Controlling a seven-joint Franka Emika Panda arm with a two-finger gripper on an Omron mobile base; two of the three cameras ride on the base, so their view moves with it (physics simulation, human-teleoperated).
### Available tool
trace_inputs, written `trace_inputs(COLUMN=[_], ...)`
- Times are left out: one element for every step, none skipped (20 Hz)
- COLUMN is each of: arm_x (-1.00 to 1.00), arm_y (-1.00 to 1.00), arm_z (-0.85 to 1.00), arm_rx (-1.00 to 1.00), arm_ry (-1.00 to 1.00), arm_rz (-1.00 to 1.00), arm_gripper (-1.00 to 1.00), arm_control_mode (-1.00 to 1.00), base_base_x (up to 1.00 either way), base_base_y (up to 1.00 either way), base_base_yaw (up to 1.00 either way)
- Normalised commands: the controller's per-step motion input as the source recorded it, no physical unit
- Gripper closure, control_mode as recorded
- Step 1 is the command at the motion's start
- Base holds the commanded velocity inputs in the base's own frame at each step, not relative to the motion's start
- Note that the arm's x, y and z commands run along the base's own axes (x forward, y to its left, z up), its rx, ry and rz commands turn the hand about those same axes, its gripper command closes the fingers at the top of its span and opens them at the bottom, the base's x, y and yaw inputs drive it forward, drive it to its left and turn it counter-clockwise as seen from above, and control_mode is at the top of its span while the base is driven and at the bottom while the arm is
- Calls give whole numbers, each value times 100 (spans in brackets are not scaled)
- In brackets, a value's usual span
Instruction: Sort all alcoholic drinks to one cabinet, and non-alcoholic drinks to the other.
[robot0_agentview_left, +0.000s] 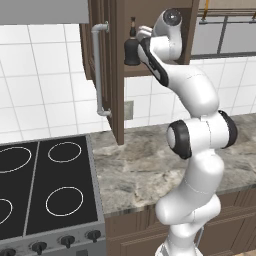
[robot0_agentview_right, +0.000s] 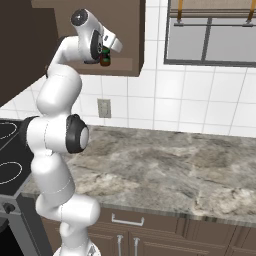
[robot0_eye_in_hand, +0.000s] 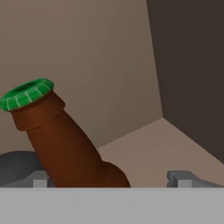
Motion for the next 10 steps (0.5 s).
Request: trace_inputs(arm_x=[-18, -16, -17, -20, -22, -23, -25, -24, -22, -22], arm_y=[0, 0, 0, 0, 0, 0, 0, 0, 0, 0], arm_z=[9, 13, 15, 14, 13, 12, 7, 9, 8, 10], arm_rx=[6, 5, 5, 6, 6, 6, 7, 5, 5, 5], arm_ry=[-4, -4, -3, -1, -2, -3, -4, -6, -6, -7], arm_rz=[-1, -1, 0, 0, 0, 0, 0, 0, 0, 0], arm_gripper=[-100, -100, -100, -100, -100, -100, -100, -100, -100, -100], arm_control_mode=[-100, -100, -100, -100, -100, -100, -100, -100, -100, -100], base_base_x=[0, 0, 0, 0, 0, 0, 0, 0, 0, 0], base_base_y=[0, 0, 0, 0, 0, 0, 0, 0, 0, 0], base_base_yaw=[0, 0, 0, 0, 0, 0, 0, 0, 0, 0])
